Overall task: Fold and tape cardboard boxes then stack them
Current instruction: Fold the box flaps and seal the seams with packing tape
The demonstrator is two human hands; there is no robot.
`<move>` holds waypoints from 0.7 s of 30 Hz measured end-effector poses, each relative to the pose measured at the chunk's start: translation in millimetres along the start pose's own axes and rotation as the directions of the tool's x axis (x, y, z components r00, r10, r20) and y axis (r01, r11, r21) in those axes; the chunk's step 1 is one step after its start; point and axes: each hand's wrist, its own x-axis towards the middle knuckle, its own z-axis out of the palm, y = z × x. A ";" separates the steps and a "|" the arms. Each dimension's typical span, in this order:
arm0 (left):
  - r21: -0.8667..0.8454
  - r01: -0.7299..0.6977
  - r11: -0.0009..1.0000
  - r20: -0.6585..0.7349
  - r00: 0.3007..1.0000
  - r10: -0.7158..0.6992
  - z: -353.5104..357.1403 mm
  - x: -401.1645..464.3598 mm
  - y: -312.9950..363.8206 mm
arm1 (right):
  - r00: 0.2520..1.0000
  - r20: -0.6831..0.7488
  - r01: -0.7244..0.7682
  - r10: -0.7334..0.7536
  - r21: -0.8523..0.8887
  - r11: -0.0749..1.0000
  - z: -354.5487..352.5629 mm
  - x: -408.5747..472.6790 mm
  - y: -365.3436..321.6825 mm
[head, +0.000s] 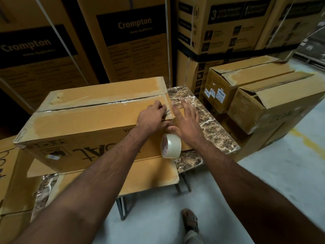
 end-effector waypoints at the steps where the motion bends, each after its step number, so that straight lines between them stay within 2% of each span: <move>1: -0.001 -0.004 1.000 -0.006 1.000 0.004 2.1 -0.8 -0.2 | 1.000 -0.013 -0.009 0.009 -0.003 1.000 -0.4 -2.9 0.4; 5: -0.058 -0.030 0.998 -0.017 0.999 0.029 3.5 -3.7 -11.5 | 0.999 -0.010 -0.038 0.039 0.056 0.998 -7.4 -1.8 -5.3; 9: -0.110 -0.046 0.993 -0.010 0.999 0.045 -6.1 0.9 -13.7 | 0.992 -0.081 -0.083 0.097 0.169 0.982 -17.3 -4.7 -6.8; 11: -0.166 -0.035 0.985 -0.030 0.999 0.031 -6.0 -3.0 -16.4 | 0.967 -0.190 -0.112 0.171 0.286 0.952 -18.4 -13.8 -13.0; 12: -0.269 -0.028 0.963 -0.091 0.996 0.004 -5.0 -6.7 -16.9 | 0.938 -0.268 -0.120 0.220 0.344 0.931 -17.9 -18.9 -15.7; 13: -0.433 -0.016 0.901 -0.165 0.984 -0.062 -4.7 -10.5 -14.8 | 0.905 -0.343 -0.111 0.252 0.382 0.918 -17.9 -23.5 -17.7; 14: -0.612 -0.010 0.791 -0.217 0.964 -0.156 -6.1 -13.5 -9.7 | 0.885 -0.390 -0.080 0.254 0.410 0.909 -18.3 -27.4 -18.9; 16: -0.872 -0.007 0.489 -0.165 0.945 -0.281 -13.4 -14.6 6.6 | 0.915 -0.347 0.007 0.207 0.526 0.850 -22.0 -30.8 -21.7; 18: -0.977 0.043 0.209 -0.014 0.964 -0.265 -21.9 -12.7 25.9 | 0.968 -0.168 -0.027 0.189 0.673 0.739 -28.6 -29.1 -28.1; 19: -0.992 0.066 0.104 0.038 0.968 -0.249 -25.2 -12.0 33.5 | 0.979 -0.093 -0.059 0.183 0.727 0.684 -31.9 -28.8 -32.2; 21: -0.997 0.072 -0.001 0.070 0.963 -0.259 -31.8 -12.6 45.1 | 0.984 -0.024 -0.090 0.174 0.781 0.618 -38.6 -29.8 -38.3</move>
